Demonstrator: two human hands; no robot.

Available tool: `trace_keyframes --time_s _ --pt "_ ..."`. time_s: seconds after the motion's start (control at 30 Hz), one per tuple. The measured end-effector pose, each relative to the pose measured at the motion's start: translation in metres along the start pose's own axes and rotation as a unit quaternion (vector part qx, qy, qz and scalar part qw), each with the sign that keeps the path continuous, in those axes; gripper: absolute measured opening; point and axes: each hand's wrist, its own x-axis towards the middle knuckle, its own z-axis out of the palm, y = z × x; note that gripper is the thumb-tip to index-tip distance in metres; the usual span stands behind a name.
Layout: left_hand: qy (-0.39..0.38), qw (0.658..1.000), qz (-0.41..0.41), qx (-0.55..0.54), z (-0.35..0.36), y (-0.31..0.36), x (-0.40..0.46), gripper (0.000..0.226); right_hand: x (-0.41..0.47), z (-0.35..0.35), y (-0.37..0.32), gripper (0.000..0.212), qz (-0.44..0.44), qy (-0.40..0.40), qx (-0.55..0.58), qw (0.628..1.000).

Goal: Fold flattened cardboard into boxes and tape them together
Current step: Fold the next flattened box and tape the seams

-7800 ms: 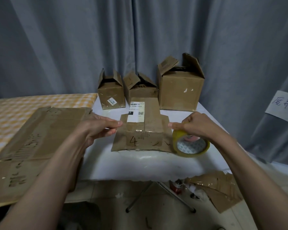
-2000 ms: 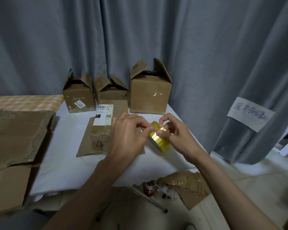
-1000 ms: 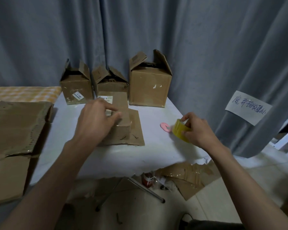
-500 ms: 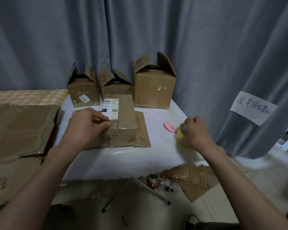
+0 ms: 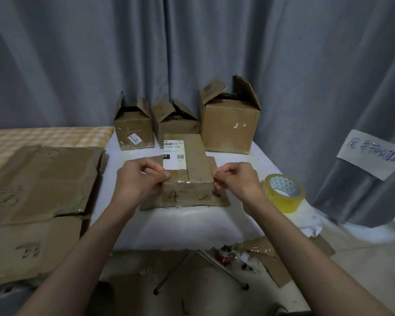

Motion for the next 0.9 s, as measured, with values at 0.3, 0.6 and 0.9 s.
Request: trace_keyframes --time_s 0.3,0.6,0.9 --pt "-0.005 0.999 -0.005 -0.037 0.009 -0.016 -0.003 0.009 -0.008 0.006 0.008 0.010 -0.002 0.023 0.031 0.999" --pt "-0.081 0.996 0.024 -0.039 -0.005 -0.013 -0.007 0.017 -0.005 -0.001 0.009 0.006 -0.027 -0.034 0.026 0.999" --pt "-0.101 0.994 0.029 0.011 -0.003 -0.006 -0.009 0.028 -0.003 -0.005 0.007 0.013 -0.023 -0.075 0.001 0.997"
